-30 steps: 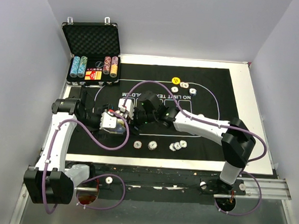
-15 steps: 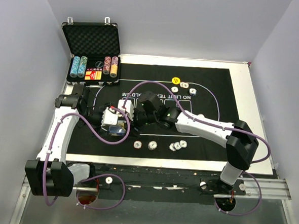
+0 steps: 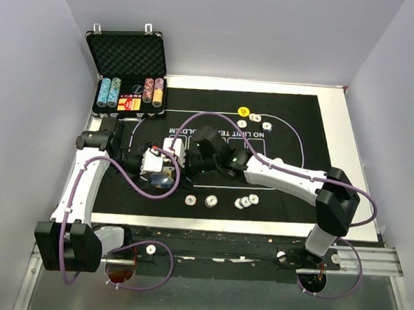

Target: Distribute texas hold em gaming equipment

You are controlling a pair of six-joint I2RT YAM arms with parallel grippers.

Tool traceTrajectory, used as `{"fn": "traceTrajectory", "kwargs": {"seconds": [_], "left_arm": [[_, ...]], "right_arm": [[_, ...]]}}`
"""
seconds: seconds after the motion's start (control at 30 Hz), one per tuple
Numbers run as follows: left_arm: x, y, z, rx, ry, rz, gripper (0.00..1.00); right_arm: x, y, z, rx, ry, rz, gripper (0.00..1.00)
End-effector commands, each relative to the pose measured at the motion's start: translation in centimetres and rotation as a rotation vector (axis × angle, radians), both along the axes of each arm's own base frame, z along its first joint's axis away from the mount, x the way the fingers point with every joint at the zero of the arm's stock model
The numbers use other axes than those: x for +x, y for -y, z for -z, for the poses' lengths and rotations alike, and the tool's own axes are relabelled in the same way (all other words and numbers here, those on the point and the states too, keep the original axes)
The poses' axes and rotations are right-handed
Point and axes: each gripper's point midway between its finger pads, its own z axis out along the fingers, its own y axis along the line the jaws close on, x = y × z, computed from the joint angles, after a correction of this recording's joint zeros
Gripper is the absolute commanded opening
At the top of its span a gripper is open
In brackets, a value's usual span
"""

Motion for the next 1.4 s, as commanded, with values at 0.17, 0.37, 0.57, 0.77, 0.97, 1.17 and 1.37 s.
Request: {"fn": "traceTrajectory", "kwargs": {"seconds": [0.17, 0.37, 0.57, 0.77, 0.97, 1.17, 1.37], "left_arm": [[-6.0, 0.9, -0.6, -0.057, -0.279, 0.011, 0.96], [-5.6, 1.4, -1.3, -0.099, -0.297, -0.008, 0.82], [-6.5, 1.7, -0.7, -0.069, -0.326, 0.024, 0.67], [-6.6, 1.6, -0.4, -0.067, -0.352, 0.016, 0.54], [-6.5, 1.8, -0.3, -0.075, -0.379, 0.009, 0.48], [-6.2, 2.2, -0.9, -0.107, -0.386, 0.0, 0.47], [-5.8, 2.5, -1.8, -0.133, -0.369, -0.009, 0.45]], "right_arm": [[-0.2, -1.0, -5.1, 0.125, 0.065, -0.013, 0.5], [-0.6, -1.3, -4.6, 0.115, 0.065, -0.022, 0.5], [-0.3, -1.2, -4.5, 0.104, 0.091, -0.016, 0.51], [0.3, -1.0, -4.9, 0.108, 0.128, 0.013, 0.52], [1.2, -0.4, -6.2, 0.146, 0.142, 0.105, 0.69], [1.6, 1.3, -8.0, 0.201, 0.139, 0.183, 0.85], [1.9, 2.7, -8.7, 0.239, 0.13, 0.221, 0.97]]}}
